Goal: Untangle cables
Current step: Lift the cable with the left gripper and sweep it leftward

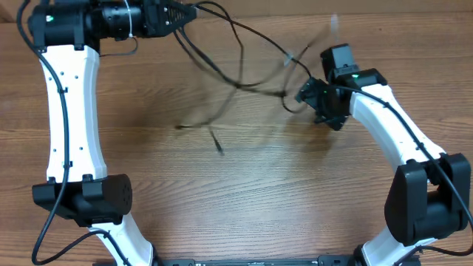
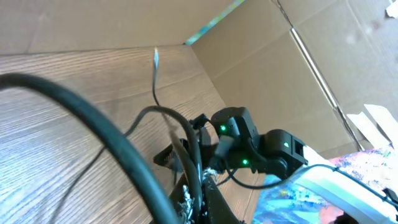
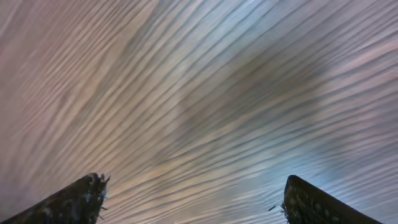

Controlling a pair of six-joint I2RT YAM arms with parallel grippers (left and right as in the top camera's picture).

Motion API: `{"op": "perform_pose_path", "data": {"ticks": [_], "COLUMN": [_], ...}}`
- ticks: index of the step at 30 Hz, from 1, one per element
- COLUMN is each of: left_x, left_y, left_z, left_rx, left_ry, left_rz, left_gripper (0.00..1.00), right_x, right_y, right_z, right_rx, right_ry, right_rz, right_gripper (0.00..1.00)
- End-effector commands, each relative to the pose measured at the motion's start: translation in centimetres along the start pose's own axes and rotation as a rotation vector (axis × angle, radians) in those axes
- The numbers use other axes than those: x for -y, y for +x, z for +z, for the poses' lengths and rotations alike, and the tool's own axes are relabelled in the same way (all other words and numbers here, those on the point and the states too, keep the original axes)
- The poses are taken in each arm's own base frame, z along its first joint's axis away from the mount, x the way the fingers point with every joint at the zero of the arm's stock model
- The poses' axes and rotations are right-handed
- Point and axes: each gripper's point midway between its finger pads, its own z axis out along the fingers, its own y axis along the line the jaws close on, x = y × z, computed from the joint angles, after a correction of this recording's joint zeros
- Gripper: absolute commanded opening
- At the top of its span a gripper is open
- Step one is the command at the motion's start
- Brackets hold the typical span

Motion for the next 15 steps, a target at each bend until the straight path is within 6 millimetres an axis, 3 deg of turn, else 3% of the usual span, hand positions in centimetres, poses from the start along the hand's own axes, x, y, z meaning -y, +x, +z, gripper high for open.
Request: {"op": "perform_pose_path", "data": {"ticks": [1,5,7,10,15], "left_x": [3.8,3.8,3.8,3.6,2.2], "left_y": [-0.6,-0.6,-0.5,-0.4,0.6], "left_z": [-1.2,-1.2,-1.2,-0.7,1.0], "left_rx": [0.029,0.029,0.028,0.021,-0.011], "left_ry": [0.037,0.034,0.035,0.012,-0.116], "left_rz": [0.091,0.090,0.091,0.090,0.092], "left_gripper": [0.04,0.04,0.04,0.04,0.04], "right_x": [1.3,2.5,2.0,-1.9,-6.1], "right_y": [-1.2,-1.7,-1.6,-0.4,-0.3], "right_z": [-0.6,-0.7,-0.8,-2.2,-7.8], "right_rx": [0.044,0.029,-0.002,-0.076,-0.019], "right_ry": [0.042,0.061,0.007,-0.217,-0.437], "right_rz": [-0.096,-0.081,-0.082,-0.268,-0.481], "right_gripper": [0.90,0.91,0.91,0.91,0.93]}}
